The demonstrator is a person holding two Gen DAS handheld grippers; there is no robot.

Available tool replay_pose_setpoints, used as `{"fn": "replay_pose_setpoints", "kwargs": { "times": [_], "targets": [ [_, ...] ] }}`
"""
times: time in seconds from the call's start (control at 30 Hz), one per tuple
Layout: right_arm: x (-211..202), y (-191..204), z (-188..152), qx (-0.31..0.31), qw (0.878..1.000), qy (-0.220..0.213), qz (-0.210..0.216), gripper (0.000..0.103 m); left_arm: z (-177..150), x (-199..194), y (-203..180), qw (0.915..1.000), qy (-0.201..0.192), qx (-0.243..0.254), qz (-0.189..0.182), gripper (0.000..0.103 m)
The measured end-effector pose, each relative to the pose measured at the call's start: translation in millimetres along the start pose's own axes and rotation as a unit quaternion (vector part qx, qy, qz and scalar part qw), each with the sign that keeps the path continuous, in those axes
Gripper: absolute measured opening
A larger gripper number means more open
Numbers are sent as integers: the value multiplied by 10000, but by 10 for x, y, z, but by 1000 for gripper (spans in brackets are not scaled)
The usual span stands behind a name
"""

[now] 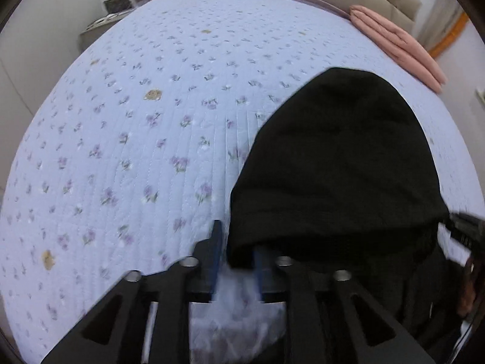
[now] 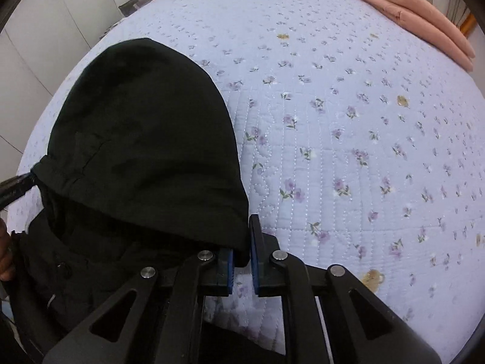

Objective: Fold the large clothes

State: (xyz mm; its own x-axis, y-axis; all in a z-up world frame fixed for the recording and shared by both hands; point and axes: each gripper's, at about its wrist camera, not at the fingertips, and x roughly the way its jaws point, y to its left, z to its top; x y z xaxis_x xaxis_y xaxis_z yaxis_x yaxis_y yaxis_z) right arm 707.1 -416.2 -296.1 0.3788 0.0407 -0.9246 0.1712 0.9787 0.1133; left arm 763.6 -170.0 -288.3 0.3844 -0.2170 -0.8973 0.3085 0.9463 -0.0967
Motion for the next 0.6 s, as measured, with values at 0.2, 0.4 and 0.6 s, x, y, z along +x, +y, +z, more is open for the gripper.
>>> {"fn": "replay_pose_setpoints", "kwargs": {
  "times": [0.2, 0.4, 0.6],
  "targets": [
    [-446, -80, -13, -207, 9995, -62, 246, 23, -200, -586, 70, 9987, -293, 371, -192, 44],
    [-913, 53, 152, -277, 9967, -548, 540, 47, 106, -869, 0, 9943, -852, 174, -616, 55],
    [-403, 270, 498, -291, 9975, -462, 452, 47, 358, -235, -200, 9972, -314, 150, -656, 55]
  ]
}}
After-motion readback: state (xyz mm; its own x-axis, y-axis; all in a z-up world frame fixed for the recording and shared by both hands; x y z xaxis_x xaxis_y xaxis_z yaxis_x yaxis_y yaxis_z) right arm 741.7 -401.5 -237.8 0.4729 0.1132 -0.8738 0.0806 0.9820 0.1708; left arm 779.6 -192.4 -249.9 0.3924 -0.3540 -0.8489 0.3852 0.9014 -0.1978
